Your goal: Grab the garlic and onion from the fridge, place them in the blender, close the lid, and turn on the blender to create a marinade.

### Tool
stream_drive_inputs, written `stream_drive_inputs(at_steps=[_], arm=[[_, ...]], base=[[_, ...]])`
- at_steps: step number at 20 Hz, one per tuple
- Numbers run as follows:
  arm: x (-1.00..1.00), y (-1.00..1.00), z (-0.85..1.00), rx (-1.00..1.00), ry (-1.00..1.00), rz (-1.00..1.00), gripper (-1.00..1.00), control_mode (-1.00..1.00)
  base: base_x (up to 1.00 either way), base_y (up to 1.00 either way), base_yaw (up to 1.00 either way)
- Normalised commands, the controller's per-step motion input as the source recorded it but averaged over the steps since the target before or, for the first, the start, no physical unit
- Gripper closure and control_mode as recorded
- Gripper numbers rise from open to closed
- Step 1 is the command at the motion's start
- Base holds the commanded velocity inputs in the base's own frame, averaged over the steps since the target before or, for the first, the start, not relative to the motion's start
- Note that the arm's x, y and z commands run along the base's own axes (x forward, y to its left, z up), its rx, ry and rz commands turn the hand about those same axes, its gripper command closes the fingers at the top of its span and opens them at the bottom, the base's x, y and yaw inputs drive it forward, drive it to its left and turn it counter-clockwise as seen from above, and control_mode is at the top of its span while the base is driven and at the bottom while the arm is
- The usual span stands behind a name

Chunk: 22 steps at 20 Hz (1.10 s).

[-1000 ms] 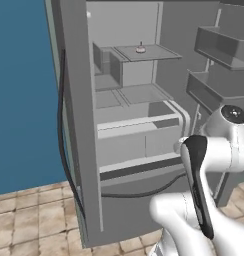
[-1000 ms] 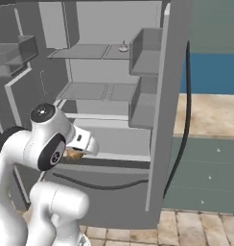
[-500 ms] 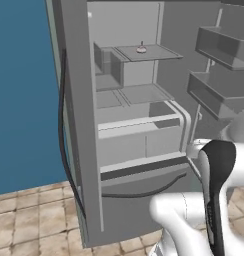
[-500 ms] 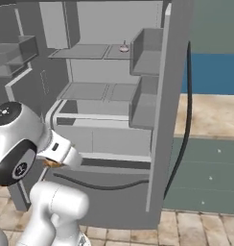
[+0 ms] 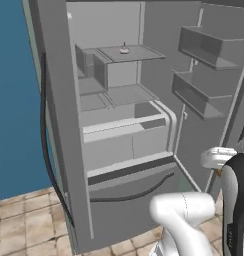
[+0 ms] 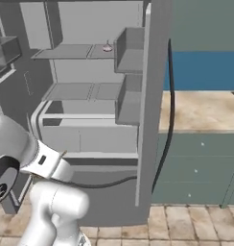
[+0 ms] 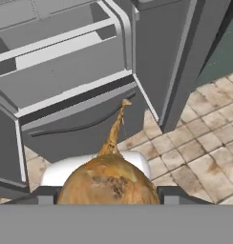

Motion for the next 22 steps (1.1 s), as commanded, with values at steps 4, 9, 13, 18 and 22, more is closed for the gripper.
stream_drive_inputs(at_steps=[4,9,13,18,22], arm=[[0.0,0.0,0.0,0.0,0.0,0.0,1.0,1.0],[0.0,0.0,0.0,0.0,0.0,0.0,1.0,1.0],[0.0,0.0,0.0,0.0,0.0,0.0,1.0,1.0],[0.0,0.0,0.0,0.0,0.0,0.0,1.0,1.0],[0.0,0.0,0.0,0.0,0.0,0.0,1.0,1.0]], base=[[-0.59,0.22,-0.75],[-0.55,0.26,-0.81],[0.2,0.69,-0.73],[-0.2,0.75,-0.61],[-0.89,0.58,-0.66]])
